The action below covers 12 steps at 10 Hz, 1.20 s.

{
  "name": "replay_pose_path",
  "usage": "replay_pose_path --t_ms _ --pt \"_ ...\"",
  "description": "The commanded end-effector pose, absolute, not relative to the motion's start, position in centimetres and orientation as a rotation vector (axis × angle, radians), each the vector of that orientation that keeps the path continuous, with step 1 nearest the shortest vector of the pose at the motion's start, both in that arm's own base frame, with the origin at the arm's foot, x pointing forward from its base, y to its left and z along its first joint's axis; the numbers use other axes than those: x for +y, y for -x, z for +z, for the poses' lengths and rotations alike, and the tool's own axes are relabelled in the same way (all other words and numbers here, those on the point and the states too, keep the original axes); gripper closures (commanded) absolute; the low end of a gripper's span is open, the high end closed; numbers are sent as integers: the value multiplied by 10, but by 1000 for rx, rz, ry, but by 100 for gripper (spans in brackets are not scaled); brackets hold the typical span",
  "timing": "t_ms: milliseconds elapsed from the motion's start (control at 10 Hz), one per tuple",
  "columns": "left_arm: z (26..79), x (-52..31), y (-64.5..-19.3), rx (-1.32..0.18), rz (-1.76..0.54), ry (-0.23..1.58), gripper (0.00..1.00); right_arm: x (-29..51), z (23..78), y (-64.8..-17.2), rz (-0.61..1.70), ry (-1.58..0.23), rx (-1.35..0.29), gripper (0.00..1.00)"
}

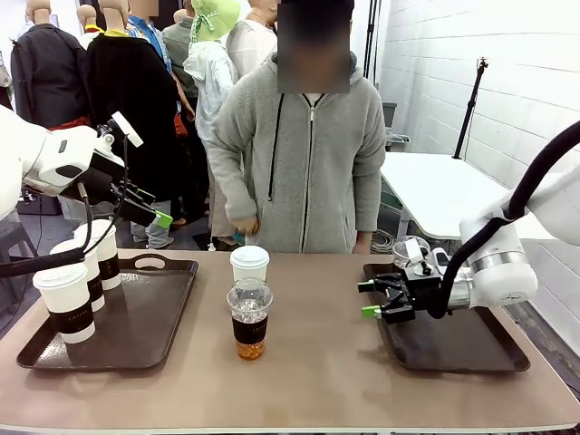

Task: Distribute the coffee onto the tray.
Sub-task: Pick up another iced Americano from the middle of the table and place it on the right Handle tray.

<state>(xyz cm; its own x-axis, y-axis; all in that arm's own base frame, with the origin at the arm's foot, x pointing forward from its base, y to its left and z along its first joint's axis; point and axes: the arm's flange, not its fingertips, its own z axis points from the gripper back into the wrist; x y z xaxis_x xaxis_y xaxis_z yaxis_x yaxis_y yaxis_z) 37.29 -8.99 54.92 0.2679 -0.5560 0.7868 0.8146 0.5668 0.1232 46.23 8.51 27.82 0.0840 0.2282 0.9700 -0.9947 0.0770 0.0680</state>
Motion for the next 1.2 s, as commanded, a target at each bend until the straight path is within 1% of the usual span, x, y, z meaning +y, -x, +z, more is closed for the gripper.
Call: replay_pose_path --t_ms 0,300,600,900,1000,1100 --pt "547 -87 -375 -903 -962 339 0 106 280 -449 1181 -974 -1035 0" --pt "547 -87 -375 -903 -962 339 0 132 278 -442 1179 -957 -1036 0" --pt "547 -87 -375 -903 -962 339 0 153 279 -436 1256 -1024 -1041 0" --pt "547 -87 -375 -903 -962 339 0 163 277 -429 1295 -1055 -1019 0" --pt "547 -87 -375 -903 -962 339 0 155 278 -428 1309 -1062 -1008 0" --pt "547 -87 -375 -903 -962 339 0 162 280 -435 1276 -1045 -1009 0"
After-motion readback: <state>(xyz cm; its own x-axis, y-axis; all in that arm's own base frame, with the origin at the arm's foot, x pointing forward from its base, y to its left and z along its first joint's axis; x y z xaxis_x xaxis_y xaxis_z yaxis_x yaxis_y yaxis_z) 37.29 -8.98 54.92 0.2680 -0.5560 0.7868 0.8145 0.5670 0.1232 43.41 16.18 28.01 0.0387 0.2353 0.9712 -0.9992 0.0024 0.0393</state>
